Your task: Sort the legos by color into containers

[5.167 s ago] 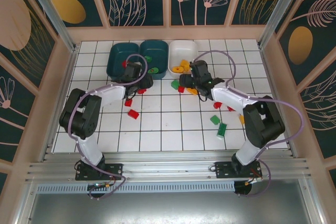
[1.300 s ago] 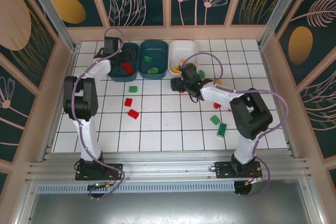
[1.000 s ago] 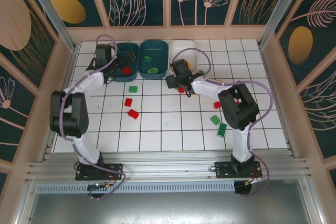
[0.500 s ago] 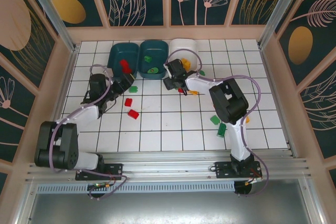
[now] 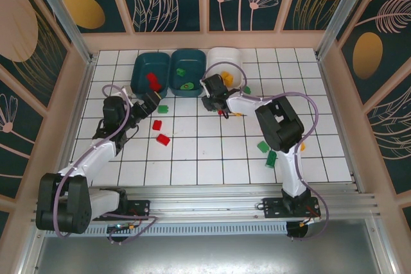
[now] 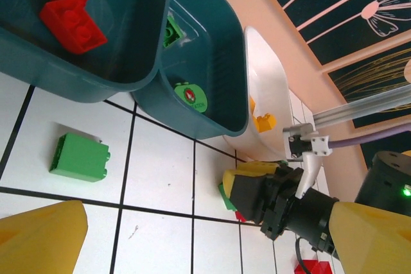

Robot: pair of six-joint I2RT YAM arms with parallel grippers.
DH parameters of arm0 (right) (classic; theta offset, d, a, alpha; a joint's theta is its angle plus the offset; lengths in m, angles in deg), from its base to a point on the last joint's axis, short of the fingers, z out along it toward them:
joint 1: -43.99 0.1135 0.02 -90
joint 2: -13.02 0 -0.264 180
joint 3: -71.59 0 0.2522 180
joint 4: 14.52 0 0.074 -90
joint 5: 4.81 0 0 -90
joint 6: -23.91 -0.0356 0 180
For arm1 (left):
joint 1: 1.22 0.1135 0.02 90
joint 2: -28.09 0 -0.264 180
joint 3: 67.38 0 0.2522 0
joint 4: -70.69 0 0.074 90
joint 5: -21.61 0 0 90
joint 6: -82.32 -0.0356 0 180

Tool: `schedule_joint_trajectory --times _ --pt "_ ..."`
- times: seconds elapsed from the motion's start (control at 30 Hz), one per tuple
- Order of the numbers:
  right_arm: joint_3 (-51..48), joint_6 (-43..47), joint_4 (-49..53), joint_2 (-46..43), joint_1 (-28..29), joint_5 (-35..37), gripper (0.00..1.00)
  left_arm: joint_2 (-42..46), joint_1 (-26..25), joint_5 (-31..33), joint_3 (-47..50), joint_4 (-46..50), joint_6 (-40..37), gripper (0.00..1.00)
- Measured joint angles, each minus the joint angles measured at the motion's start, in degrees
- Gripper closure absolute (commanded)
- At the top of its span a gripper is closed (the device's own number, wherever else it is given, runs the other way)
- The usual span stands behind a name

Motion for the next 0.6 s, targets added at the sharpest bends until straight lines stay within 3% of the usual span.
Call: schedule_joint_trajectory --times 0.23,0.37,0.6 --pt "-6.14 -3.65 -1.22 -8.44 3.54 -0.83 0.76 0.9 0.0 0.15 1.7 -0.76 0.39 0.03" --pt "-5.62 -6.32 -5.62 -11.96 4.42 -0.96 0.75 1.25 0.0 1.25 5.49 -1.31 1.31 0.09" --pt "10.45 -8.5 -6.93 -0.85 2.19 -2.69 0.72 0.55 -1.51 2.56 5.92 4.04 -1.31 0.1"
